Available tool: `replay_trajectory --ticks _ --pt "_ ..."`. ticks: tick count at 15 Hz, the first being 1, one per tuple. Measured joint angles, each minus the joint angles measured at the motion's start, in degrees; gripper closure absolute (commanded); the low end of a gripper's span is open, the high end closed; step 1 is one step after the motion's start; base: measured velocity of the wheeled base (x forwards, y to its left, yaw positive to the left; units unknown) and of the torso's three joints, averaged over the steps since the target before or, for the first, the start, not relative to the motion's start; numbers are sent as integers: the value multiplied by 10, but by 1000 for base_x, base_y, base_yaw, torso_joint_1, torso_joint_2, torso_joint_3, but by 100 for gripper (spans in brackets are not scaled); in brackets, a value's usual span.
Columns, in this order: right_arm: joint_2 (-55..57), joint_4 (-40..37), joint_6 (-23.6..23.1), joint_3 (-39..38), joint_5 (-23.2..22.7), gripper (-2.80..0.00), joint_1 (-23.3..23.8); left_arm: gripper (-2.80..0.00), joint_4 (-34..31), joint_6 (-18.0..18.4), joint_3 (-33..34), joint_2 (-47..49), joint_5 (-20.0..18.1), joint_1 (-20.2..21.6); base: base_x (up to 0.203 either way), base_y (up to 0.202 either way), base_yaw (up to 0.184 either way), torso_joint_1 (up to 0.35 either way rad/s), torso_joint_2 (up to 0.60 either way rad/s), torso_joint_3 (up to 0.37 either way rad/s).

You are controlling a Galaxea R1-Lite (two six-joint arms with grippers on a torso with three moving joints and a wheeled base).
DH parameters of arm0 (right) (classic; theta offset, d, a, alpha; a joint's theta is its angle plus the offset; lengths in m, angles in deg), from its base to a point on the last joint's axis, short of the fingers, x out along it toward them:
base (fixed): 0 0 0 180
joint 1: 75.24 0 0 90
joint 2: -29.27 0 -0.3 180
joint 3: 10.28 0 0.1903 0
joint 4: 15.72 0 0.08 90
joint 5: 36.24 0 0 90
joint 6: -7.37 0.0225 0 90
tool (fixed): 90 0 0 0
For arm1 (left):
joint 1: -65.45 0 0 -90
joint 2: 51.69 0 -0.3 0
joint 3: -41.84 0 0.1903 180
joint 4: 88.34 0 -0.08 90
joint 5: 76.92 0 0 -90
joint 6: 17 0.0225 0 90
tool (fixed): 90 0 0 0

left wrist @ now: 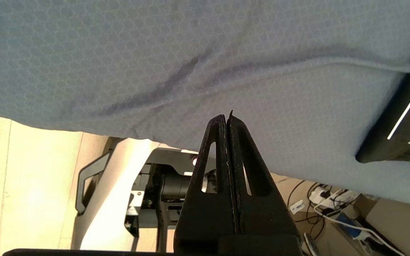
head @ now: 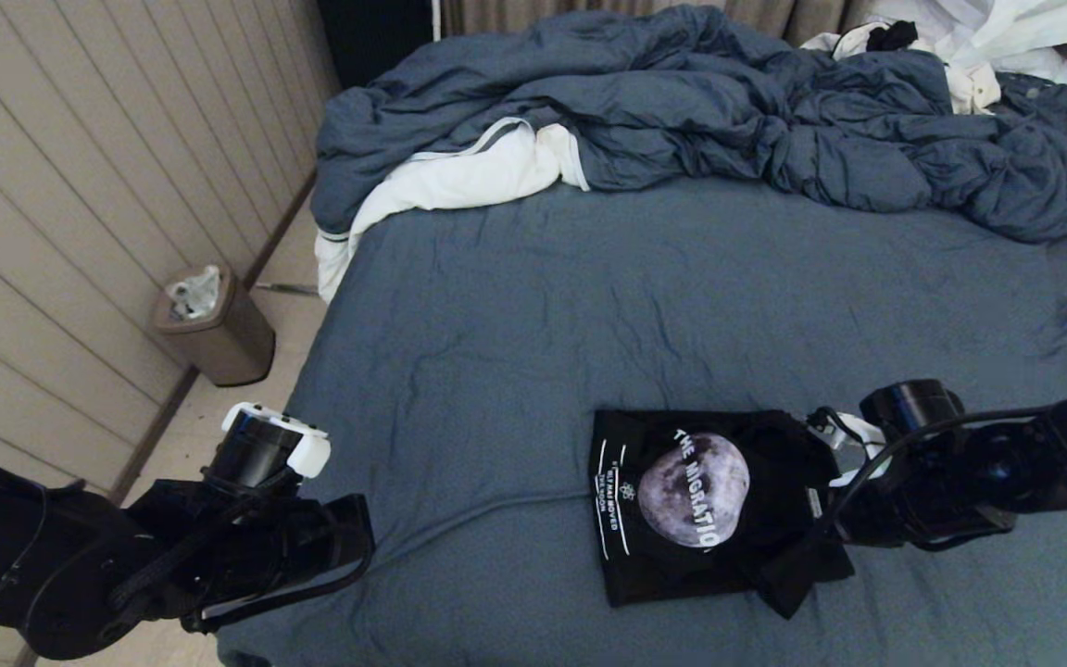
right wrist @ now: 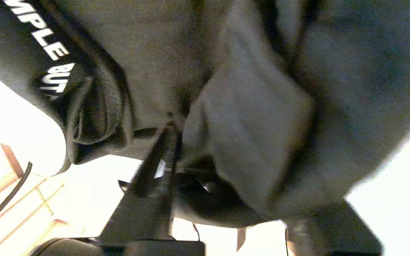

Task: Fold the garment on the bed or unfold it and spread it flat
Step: Fold the black T-shirt

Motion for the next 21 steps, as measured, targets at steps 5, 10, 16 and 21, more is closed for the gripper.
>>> replay_trajectory --ticks 5,10,16,21 --pt "-12 -1 -1 1 1 0 5 0 0 0 -1 3 0 -1 0 0 0 0 0 0" --pt "-32 -2 -11 25 5 0 50 0 0 0 -1 3 0 -1 0 0 0 0 0 0" --pt "-31 1 -67 17 9 0 72 0 0 0 -1 5 0 -3 0 0 0 0 0 0" --pt "-15 2 -74 12 10 -280 71 0 0 0 -1 7 -1 -3 0 0 0 0 0 0"
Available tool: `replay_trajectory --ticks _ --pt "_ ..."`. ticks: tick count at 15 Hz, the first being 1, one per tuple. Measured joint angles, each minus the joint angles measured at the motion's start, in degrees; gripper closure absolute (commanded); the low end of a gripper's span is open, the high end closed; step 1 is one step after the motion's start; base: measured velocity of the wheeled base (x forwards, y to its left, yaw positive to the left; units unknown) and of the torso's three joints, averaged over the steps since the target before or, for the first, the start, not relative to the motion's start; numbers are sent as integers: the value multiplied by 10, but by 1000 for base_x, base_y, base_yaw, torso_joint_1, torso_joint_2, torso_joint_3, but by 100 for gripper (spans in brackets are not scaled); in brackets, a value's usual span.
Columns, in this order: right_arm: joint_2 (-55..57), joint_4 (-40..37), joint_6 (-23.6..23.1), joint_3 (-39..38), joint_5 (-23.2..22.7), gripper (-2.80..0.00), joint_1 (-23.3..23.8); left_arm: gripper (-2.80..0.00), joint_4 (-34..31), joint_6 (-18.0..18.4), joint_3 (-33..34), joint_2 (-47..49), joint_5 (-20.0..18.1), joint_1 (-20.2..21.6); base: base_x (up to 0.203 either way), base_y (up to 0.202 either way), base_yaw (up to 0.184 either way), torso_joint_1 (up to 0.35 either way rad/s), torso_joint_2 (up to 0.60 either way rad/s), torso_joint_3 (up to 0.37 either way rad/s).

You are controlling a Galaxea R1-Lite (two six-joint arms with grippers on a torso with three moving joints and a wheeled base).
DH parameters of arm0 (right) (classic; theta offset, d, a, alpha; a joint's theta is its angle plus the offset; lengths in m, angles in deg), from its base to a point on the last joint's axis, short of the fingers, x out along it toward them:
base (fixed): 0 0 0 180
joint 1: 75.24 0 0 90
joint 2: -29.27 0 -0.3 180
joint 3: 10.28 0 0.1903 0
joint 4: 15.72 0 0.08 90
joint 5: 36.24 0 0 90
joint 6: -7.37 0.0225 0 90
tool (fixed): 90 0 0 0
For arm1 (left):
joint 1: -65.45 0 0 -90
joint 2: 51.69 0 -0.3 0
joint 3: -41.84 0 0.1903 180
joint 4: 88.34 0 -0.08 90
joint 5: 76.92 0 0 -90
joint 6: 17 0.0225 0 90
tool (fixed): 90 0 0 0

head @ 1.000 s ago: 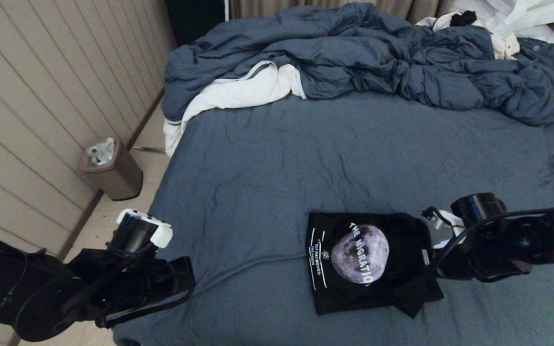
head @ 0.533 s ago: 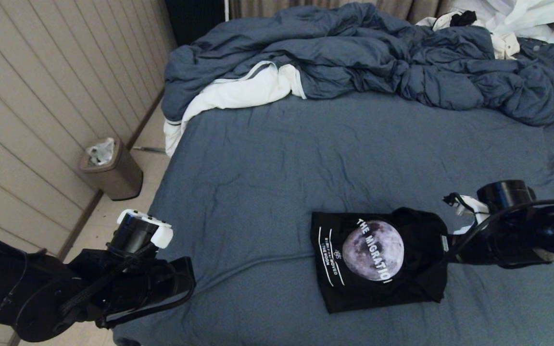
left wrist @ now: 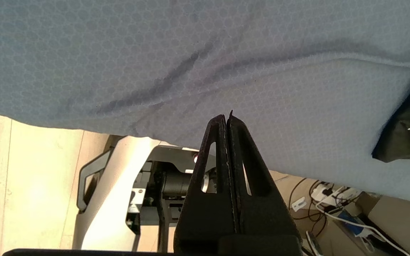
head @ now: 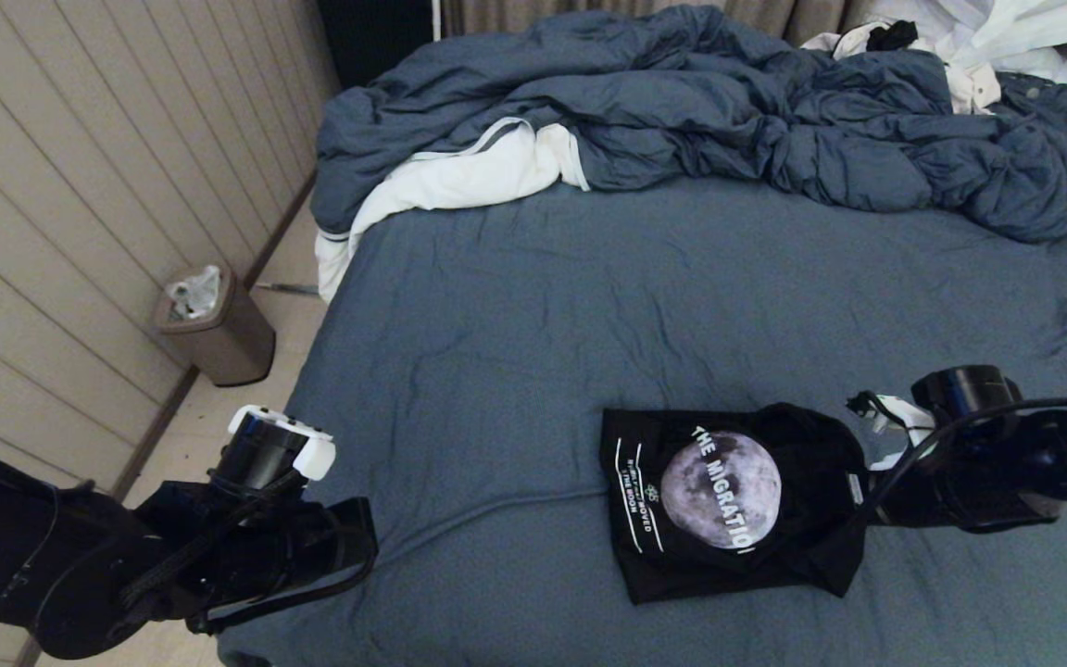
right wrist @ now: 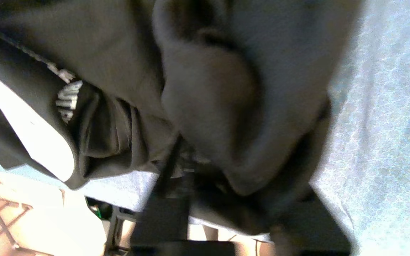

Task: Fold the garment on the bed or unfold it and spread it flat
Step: Fold the black T-shirt

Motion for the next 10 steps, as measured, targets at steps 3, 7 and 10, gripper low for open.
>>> replay_trajectory --ticks 3,7,10 --pt "-8 -1 -21 -9 -2 -280 3 0 0 0 1 0 1 -3 0 0 0 0 0 0" --pt "-59 -3 -22 -18 -4 -280 17 0 0 -1 2 0 1 -8 0 0 0 0 0 0" --pt "-121 -7 -18 -15 -8 -280 39 0 0 -1 2 1 1 -8 0 0 0 0 0 0"
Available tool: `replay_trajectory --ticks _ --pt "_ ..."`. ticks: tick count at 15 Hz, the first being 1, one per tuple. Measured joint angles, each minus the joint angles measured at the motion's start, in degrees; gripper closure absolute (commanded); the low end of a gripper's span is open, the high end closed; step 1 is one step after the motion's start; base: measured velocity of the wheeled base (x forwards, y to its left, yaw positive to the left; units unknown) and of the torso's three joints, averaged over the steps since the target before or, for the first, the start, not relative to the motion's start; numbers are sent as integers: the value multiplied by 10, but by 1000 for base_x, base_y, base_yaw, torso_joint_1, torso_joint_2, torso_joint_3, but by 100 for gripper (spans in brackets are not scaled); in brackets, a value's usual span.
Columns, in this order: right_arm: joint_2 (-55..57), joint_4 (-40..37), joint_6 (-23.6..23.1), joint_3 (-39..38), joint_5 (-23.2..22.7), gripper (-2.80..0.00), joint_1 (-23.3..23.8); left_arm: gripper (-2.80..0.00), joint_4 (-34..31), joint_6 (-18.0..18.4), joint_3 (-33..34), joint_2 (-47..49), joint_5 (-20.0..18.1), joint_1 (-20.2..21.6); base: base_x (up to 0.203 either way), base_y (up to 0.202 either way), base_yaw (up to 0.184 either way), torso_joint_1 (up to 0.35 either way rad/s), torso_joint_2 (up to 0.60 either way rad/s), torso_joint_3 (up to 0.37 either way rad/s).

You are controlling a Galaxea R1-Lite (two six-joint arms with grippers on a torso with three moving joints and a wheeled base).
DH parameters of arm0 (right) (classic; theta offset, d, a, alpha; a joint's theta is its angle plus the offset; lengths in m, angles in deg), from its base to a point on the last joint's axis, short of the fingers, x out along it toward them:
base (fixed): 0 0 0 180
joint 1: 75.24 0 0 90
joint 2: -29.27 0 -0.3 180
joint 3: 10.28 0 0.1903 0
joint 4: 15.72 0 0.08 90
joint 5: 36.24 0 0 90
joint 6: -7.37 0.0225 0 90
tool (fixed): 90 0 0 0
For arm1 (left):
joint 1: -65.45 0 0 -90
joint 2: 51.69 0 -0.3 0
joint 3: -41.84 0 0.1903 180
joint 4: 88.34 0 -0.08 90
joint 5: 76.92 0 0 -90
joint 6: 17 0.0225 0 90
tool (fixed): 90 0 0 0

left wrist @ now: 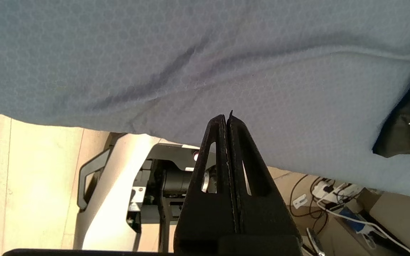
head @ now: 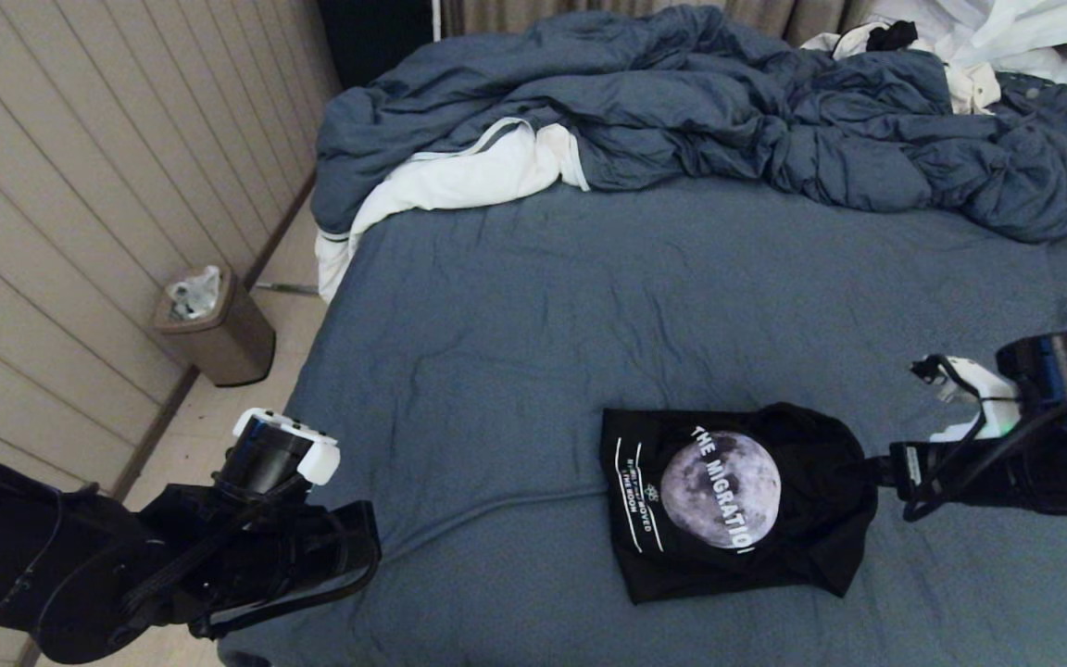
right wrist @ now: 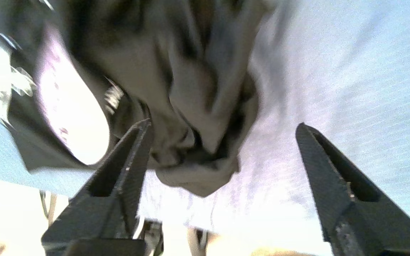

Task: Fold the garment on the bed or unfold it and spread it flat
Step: Fold the black T-shirt

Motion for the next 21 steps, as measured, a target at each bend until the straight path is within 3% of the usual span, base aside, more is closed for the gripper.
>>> replay_trajectory --ticks 1,7,11,15,18,21 --pt "-17 -2 2 6 -1 0 3 0 0 0 -2 0 0 0 0 0 0 0 0 0" --pt "-24 -29 50 64 0 0 -40 0 -45 -2 -97 4 -1 -16 0 0 0 0 0 0" --pt "50 -30 54 89 0 0 -57 0 -144 0 -242 41 -2 -63 0 0 0 0 0 0" --pt "114 -19 55 98 -1 0 -88 0 -224 2 -405 144 -2 -110 0 0 0 0 0 0" --pt "144 1 54 101 2 0 -91 0 -264 4 -489 205 -2 -139 0 0 0 0 0 0" --pt "179 34 50 103 5 0 -66 0 -269 4 -513 235 -2 -161 0 0 0 0 0 0"
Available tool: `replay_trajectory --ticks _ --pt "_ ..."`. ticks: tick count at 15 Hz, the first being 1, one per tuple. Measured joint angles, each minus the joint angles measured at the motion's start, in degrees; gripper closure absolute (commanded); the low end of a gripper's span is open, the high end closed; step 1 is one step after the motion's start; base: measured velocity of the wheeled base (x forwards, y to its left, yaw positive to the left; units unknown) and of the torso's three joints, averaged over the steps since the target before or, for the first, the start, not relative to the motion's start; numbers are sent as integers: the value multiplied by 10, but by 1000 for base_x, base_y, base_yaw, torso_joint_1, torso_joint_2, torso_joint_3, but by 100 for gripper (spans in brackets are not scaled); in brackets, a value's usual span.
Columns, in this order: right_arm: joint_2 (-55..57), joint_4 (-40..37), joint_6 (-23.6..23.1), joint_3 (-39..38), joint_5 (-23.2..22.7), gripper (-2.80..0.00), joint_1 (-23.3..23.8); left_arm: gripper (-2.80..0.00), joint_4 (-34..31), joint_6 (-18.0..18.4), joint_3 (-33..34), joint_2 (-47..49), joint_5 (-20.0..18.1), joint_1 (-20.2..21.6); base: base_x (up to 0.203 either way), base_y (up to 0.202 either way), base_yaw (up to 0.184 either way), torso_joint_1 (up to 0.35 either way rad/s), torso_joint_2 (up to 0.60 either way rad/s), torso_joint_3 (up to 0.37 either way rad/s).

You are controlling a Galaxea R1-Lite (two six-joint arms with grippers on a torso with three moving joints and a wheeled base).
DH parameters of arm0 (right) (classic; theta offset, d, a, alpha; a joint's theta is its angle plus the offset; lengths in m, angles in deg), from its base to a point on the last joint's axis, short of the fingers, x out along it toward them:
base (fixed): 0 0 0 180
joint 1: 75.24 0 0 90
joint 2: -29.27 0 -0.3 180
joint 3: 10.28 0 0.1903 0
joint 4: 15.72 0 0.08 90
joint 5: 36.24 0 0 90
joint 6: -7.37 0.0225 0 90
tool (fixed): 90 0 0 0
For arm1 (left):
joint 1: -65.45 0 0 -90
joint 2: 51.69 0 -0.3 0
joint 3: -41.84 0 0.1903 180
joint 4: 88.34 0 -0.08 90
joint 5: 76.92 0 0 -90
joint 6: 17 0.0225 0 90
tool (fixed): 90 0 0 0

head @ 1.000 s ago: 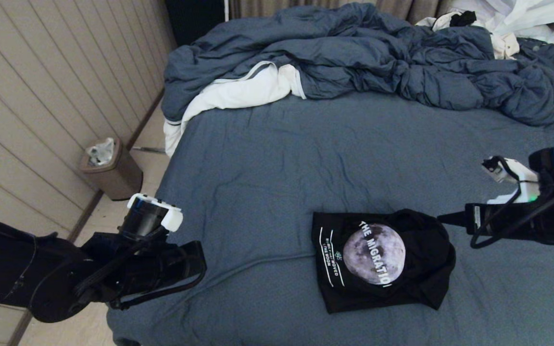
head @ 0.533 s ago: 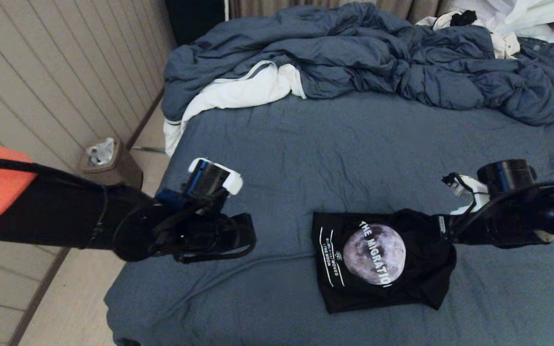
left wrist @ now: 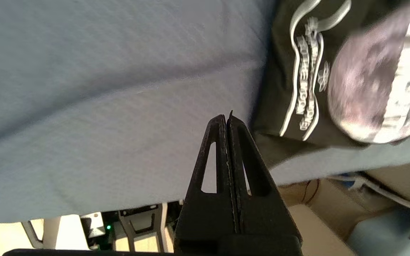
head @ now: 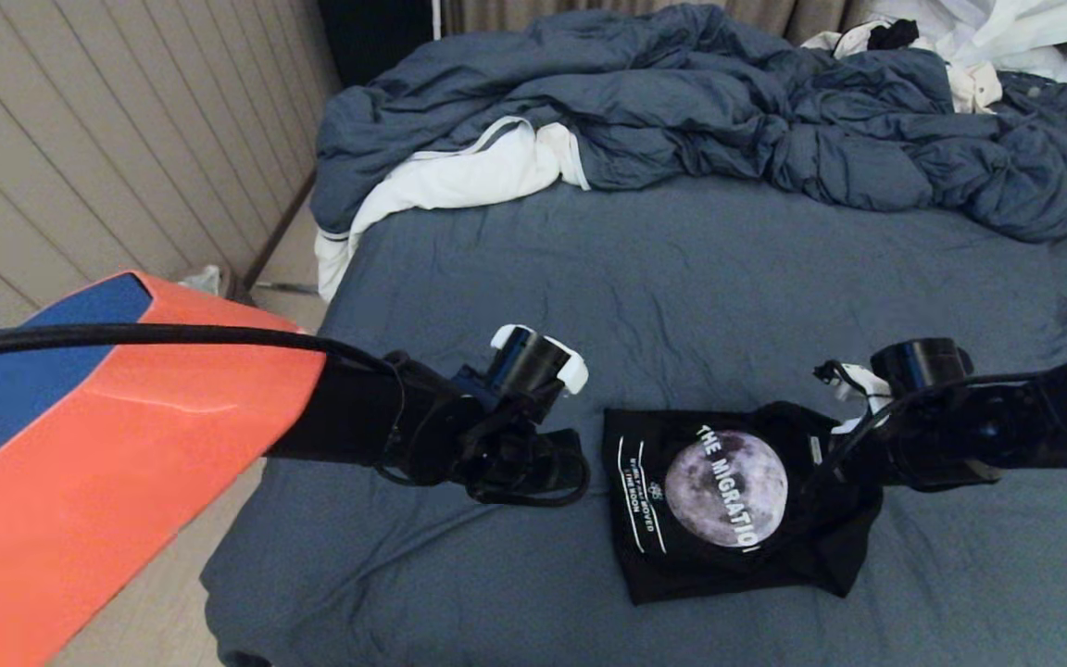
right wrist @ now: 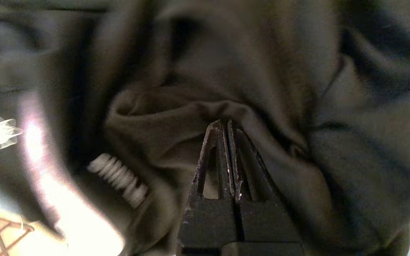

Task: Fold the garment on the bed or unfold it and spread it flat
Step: Fold the black T-shirt

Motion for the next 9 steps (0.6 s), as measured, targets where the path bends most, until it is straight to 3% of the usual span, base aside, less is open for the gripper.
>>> replay_trajectory --ticks 4,9 --pt "22 4 -2 6 0 0 19 0 -7 0 -18 10 -1 -51 0 0 0 0 0 0" --pt "41 4 -4 23 0 0 44 0 -44 -1 -98 37 -1 -83 0 0 0 0 0 0"
